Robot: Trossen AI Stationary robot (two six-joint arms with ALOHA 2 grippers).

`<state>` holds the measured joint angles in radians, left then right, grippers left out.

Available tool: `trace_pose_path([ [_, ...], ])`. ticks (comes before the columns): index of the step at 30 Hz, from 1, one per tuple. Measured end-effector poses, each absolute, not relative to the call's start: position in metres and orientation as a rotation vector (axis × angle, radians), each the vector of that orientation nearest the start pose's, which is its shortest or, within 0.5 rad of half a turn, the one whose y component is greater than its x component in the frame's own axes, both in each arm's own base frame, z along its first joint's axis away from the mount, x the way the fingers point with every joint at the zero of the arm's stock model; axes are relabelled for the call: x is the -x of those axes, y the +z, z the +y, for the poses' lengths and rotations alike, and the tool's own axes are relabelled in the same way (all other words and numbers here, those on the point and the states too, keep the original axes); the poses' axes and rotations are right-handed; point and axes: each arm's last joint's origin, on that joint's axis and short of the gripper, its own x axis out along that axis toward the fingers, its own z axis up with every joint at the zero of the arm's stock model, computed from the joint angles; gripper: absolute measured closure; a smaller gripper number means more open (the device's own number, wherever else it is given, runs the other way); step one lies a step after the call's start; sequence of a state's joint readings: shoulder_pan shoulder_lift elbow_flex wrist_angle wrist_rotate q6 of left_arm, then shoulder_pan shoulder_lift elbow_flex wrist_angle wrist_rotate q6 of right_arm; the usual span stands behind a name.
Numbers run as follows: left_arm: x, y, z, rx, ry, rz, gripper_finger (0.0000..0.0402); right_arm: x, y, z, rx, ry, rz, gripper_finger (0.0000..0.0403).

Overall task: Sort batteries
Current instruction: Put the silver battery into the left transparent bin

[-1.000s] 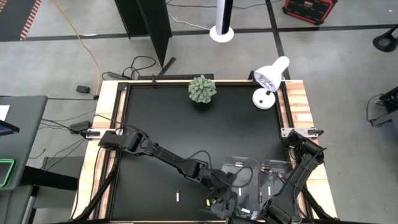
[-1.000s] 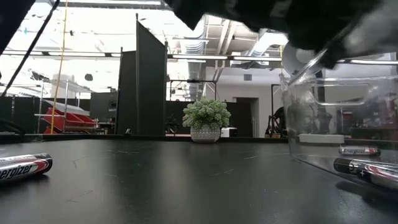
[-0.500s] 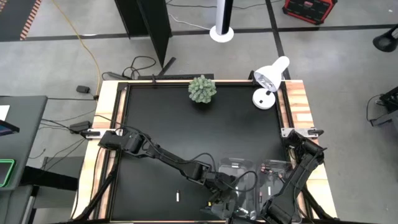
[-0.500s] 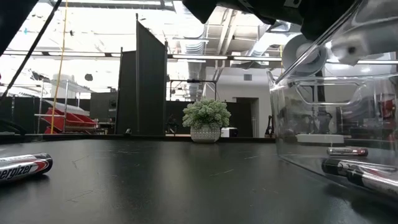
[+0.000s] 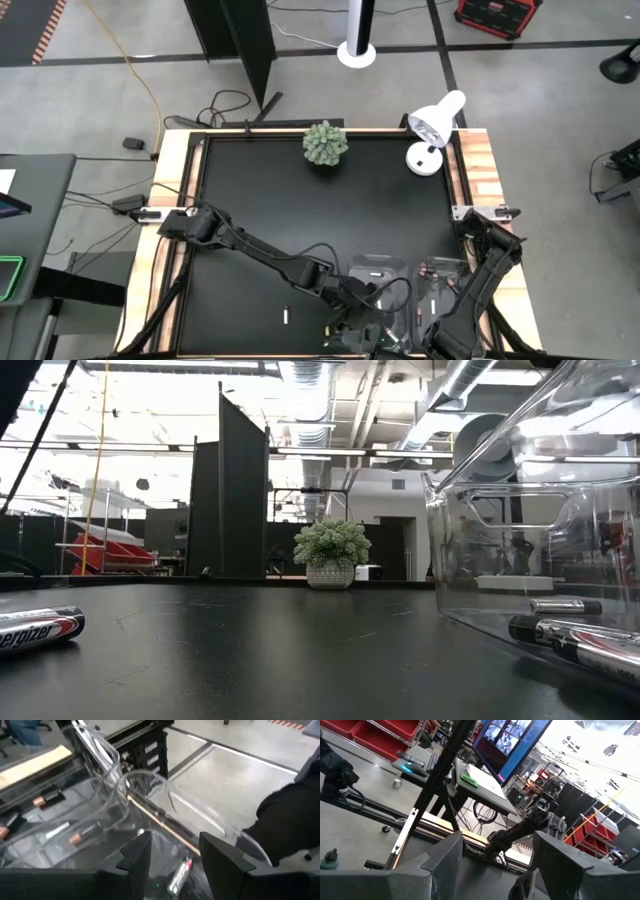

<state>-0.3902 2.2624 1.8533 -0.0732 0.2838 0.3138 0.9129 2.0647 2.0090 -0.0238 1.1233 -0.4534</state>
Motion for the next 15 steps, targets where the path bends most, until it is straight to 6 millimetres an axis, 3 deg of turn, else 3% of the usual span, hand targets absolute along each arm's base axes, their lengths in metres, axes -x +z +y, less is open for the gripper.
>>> trace_pose_path([
  [7,-0.452,0.227,-0.189,-0.314,-0.691,0.421,0.0258,-0.306,0.376,0.362,0.521,-0.187,0.087,0.0143],
  [15,-0.376,0.224,-0.152,-0.277,-0.531,0.366,0.0284,-0.307,0.375,0.361,0.532,-0.189,0.094,0.0143],
])
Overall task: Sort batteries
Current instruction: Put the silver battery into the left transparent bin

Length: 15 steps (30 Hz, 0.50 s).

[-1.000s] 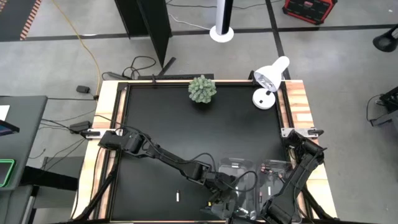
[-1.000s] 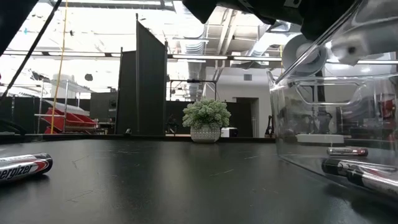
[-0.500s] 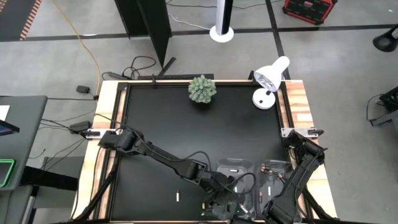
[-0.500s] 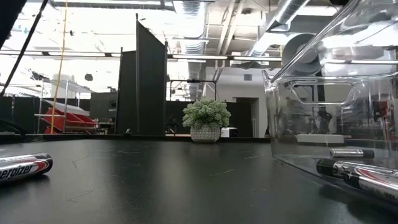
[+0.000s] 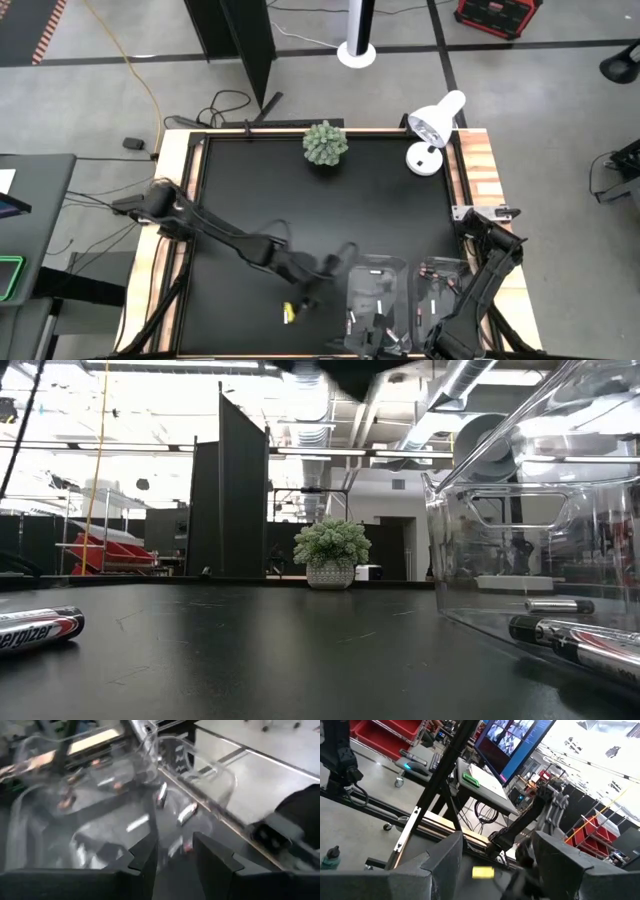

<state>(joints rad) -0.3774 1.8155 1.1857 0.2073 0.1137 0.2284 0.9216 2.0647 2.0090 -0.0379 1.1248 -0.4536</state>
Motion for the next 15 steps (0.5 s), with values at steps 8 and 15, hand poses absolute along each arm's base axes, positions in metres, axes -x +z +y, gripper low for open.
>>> trace_pose_path([
  [8,-0.272,0.214,-0.125,-0.279,-0.514,0.517,0.0291,-0.31,0.374,0.358,0.543,-0.196,0.104,0.0143],
  [15,-0.211,0.178,-0.135,-0.365,-0.685,0.586,0.0268,-0.31,0.373,0.358,0.551,-0.195,0.109,0.0143],
])
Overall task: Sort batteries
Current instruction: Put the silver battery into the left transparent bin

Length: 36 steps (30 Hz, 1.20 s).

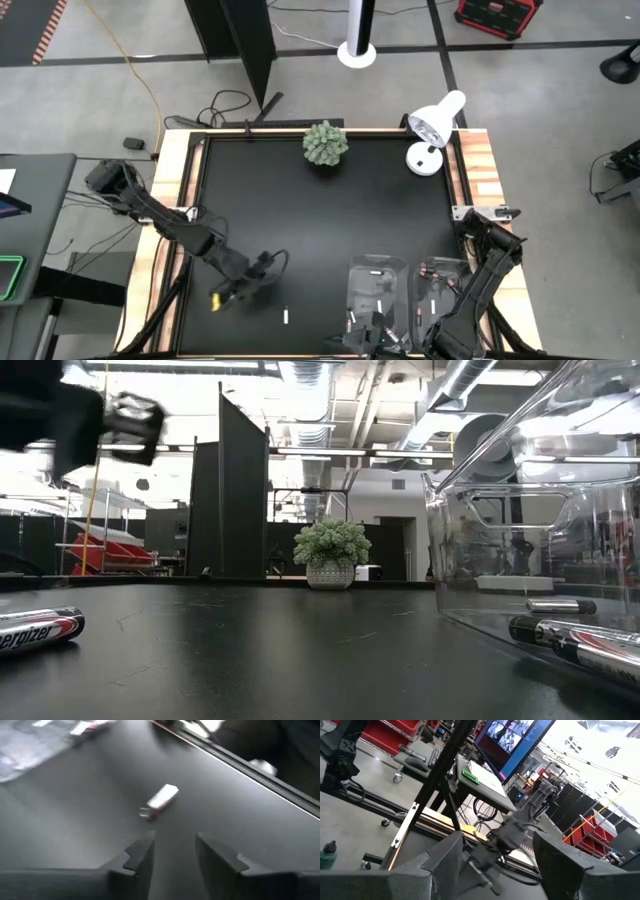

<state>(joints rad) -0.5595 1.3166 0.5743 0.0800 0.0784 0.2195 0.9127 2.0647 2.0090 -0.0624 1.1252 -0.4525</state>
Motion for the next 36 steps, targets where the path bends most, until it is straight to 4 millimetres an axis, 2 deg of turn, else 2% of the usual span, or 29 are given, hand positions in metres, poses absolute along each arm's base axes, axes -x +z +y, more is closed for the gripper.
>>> trace_pose_path([
  [4,-0.209,0.16,-0.148,-0.414,-0.715,0.567,0.0224,-0.312,0.373,0.356,0.543,-0.201,0.11,0.0143],
  [8,-0.221,0.155,-0.162,-0.502,-0.728,0.519,0.0186,-0.317,0.373,0.352,0.533,-0.215,0.112,0.0143],
  [11,-0.232,0.154,-0.17,-0.559,-0.75,0.534,0.0173,-0.319,0.373,0.35,0.519,-0.222,0.113,0.0143],
  [18,-0.256,0.146,-0.184,-0.669,-0.81,0.591,0.0177,-0.321,0.372,0.348,0.516,-0.227,0.116,0.0143],
  [27,-0.29,0.138,-0.189,-0.68,-0.797,0.722,0.018,-0.321,0.372,0.348,0.52,-0.225,0.117,0.0143],
  [36,-0.306,0.128,-0.193,-0.667,-0.852,0.83,0.0182,-0.32,0.372,0.349,0.524,-0.222,0.119,0.0143],
])
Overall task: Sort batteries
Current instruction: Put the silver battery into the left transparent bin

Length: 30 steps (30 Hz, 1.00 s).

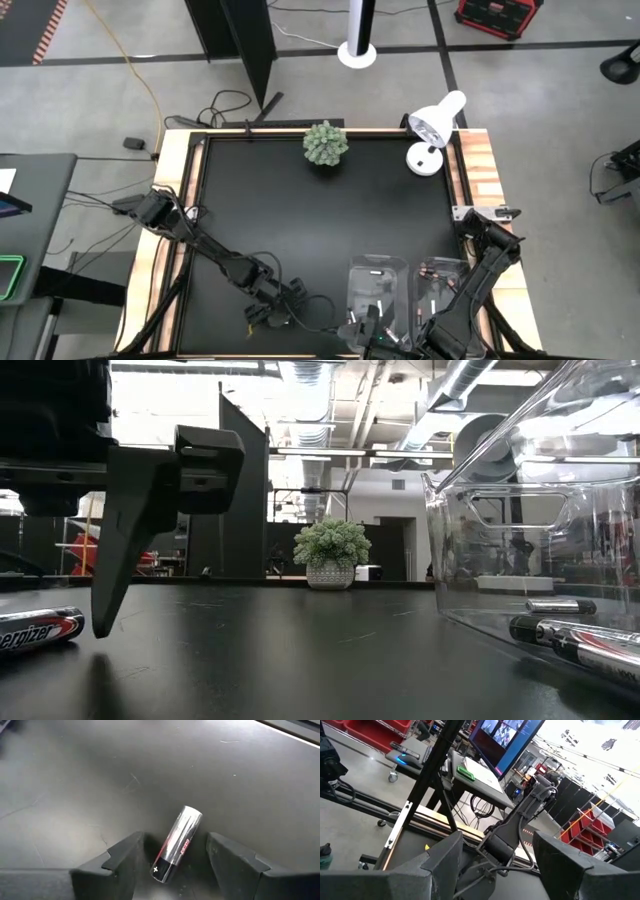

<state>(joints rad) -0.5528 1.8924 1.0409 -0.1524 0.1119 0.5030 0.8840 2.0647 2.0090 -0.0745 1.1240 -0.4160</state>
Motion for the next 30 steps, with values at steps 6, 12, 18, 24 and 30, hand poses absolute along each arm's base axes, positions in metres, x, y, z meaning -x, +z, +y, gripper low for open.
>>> trace_pose_path([
  [6,-0.308,0.127,-0.19,-0.649,-0.843,0.84,0.0234,-0.32,0.372,0.349,0.524,-0.222,0.12,0.0143],
  [12,-0.308,0.126,-0.188,-0.631,-0.862,0.859,0.0316,-0.32,0.372,0.349,0.524,-0.223,0.12,0.0143],
  [18,-0.306,0.124,-0.187,-0.627,-0.872,0.877,0.0358,-0.32,0.372,0.349,0.52,-0.223,0.119,0.0143],
  [24,-0.306,0.125,-0.186,-0.628,-0.871,0.874,0.0358,-0.32,0.372,0.349,0.517,-0.223,0.119,0.0143],
  [30,-0.306,0.137,-0.186,-0.629,-0.862,0.827,0.0358,-0.32,0.372,0.349,0.516,-0.224,0.119,0.0143],
])
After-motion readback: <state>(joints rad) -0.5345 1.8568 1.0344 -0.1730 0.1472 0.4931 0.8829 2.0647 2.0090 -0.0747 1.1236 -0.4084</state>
